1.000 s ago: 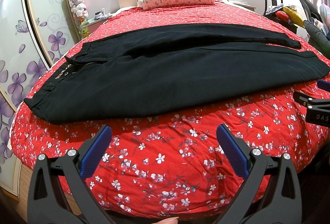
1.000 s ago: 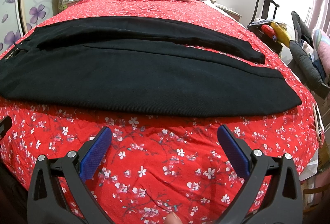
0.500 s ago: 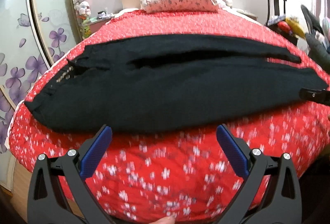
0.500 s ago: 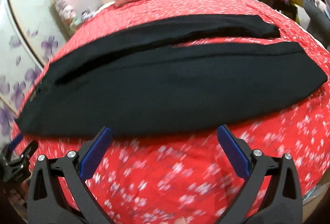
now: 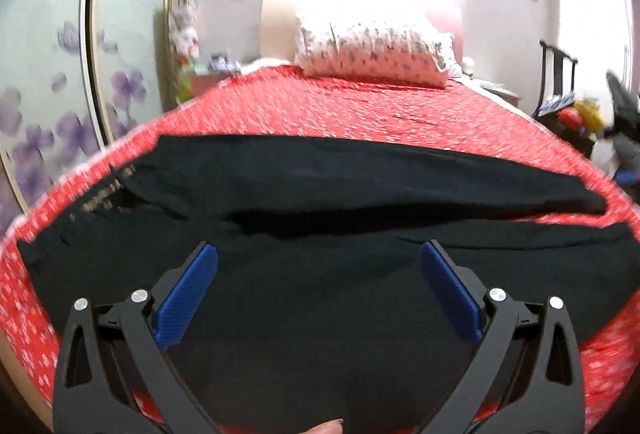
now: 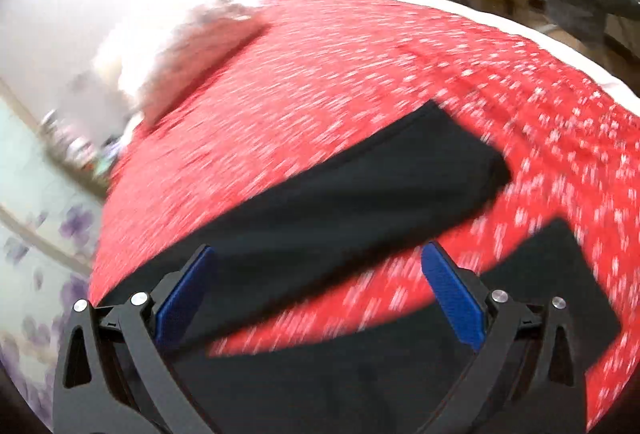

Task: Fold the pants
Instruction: 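Grasp the hem of the black trouser legs with the right gripper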

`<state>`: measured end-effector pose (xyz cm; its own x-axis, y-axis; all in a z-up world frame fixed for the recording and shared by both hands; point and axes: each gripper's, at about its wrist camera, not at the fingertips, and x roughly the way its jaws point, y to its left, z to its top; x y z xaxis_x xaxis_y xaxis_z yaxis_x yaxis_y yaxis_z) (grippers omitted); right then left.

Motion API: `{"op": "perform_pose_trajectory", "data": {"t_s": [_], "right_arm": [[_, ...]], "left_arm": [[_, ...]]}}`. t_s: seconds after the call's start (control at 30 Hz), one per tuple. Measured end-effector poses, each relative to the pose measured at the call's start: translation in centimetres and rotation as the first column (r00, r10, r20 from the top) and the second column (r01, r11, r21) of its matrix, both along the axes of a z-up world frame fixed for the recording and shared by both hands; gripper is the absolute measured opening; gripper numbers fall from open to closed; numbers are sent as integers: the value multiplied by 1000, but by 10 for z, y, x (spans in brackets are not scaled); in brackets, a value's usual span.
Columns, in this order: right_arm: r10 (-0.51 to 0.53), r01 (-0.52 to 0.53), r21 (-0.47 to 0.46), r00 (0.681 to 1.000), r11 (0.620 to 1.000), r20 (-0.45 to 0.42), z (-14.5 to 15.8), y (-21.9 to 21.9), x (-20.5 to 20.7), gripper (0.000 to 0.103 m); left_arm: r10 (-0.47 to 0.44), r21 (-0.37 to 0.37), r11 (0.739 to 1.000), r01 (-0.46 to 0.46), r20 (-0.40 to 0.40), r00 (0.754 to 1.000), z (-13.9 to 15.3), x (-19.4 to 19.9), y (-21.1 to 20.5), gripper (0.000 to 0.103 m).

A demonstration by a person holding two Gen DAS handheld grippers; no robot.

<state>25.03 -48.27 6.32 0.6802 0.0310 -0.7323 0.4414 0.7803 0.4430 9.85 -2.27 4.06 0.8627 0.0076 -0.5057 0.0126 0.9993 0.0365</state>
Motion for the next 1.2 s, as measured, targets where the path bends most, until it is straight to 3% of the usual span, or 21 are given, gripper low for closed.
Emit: {"op": "perform_pose_trajectory", "data": {"t_s": [0.17,0.3,0.4,0.5,0.6,0.63,0.7,0.77,0.87,1.0,1.2], "right_arm": [[-158,153,-50,983,987,-97,-32,-48,63,70],[-275,268,-65,950,961,-150,-57,-67,100,65],[-372,358,-107,910,928,-185,-72,-67,126,63],[-468,425,-217,854,879,-225,-79,-65,145,63],[-513,418,-326,803,848,-303,-93,-66,157,60],[-515,413,-342,803,844,-299,-94,-65,157,58],[-525,415,-366,802,833,-285,-95,-63,153,43],[-504,408,-340,820,847,-271,-95,-65,144,26],[-471,433,-202,853,879,-223,-96,-71,122,15],[-443,446,23,893,895,-82,-94,-88,73,12],[-405,379,240,911,894,72,-80,-83,18,12]], "left_arm": [[-37,81,996,37,-1,999,-11,7,-12,101],[-81,111,990,86,-53,995,-20,8,-14,101],[-93,123,988,97,-38,995,-20,4,-15,101],[-110,128,985,113,-36,993,-21,3,-17,101],[-125,114,985,133,-69,990,-24,9,-16,101],[-129,103,985,137,-80,988,-25,10,-15,101],[-132,82,987,141,-101,986,-26,12,-12,101],[-133,61,988,141,-122,984,-28,14,-10,101],[-137,46,988,144,-134,981,-30,15,-8,101],[-139,5,990,142,-172,975,-33,20,-2,101],[-154,-156,981,119,-231,961,-40,29,18,101]]}}
